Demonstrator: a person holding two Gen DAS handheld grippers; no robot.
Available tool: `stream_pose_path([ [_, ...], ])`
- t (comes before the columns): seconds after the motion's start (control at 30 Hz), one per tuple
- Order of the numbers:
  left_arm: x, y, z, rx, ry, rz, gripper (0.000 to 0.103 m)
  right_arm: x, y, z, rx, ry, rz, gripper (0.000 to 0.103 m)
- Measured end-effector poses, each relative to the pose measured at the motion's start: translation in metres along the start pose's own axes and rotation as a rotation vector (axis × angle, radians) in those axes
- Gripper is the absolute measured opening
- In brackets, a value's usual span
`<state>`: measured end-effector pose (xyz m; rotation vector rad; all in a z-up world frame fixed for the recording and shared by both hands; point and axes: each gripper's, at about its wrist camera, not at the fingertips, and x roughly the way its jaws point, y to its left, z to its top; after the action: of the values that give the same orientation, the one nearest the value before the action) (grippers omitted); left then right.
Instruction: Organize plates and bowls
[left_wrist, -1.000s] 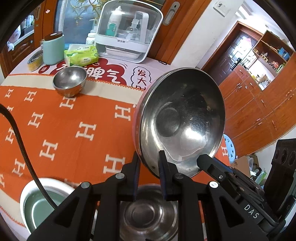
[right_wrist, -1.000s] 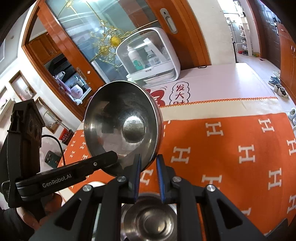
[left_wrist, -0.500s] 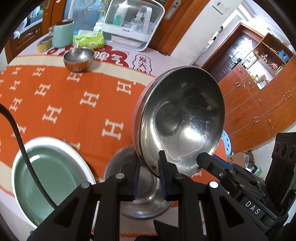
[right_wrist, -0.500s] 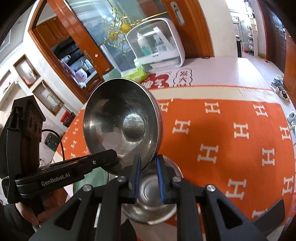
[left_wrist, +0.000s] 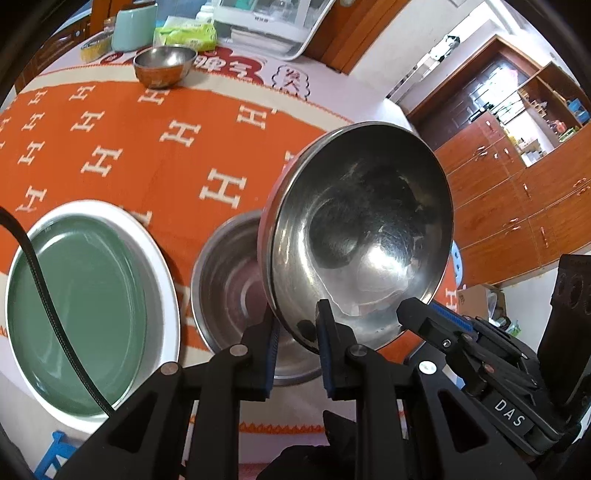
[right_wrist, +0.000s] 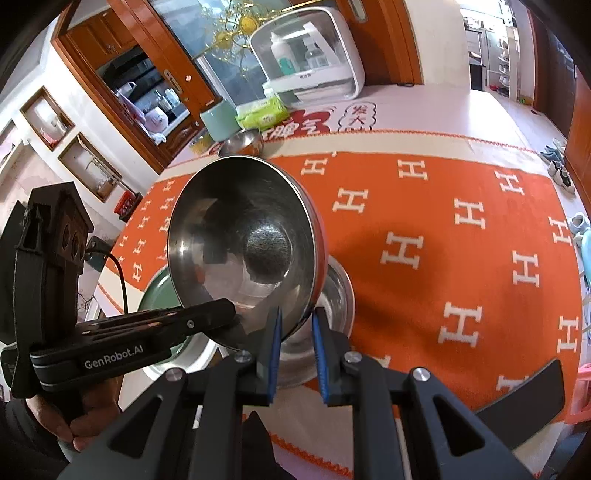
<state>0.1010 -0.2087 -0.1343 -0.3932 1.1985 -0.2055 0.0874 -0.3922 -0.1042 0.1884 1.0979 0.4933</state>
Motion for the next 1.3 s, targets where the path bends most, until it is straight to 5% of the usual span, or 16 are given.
stream_pose_path([
  [0.77,0.024,0.009,-0.029,-0.073,0.129,0.07,0.021,0.022,-0.011,-0.025,0.037,0.153,0.016,0.016],
  [1.3,0.004,0.009,-0.02,-0.044,0.053,0.097,0.035,0.018,-0.003,-0.019,0.039,0.109,0.026,0.02],
])
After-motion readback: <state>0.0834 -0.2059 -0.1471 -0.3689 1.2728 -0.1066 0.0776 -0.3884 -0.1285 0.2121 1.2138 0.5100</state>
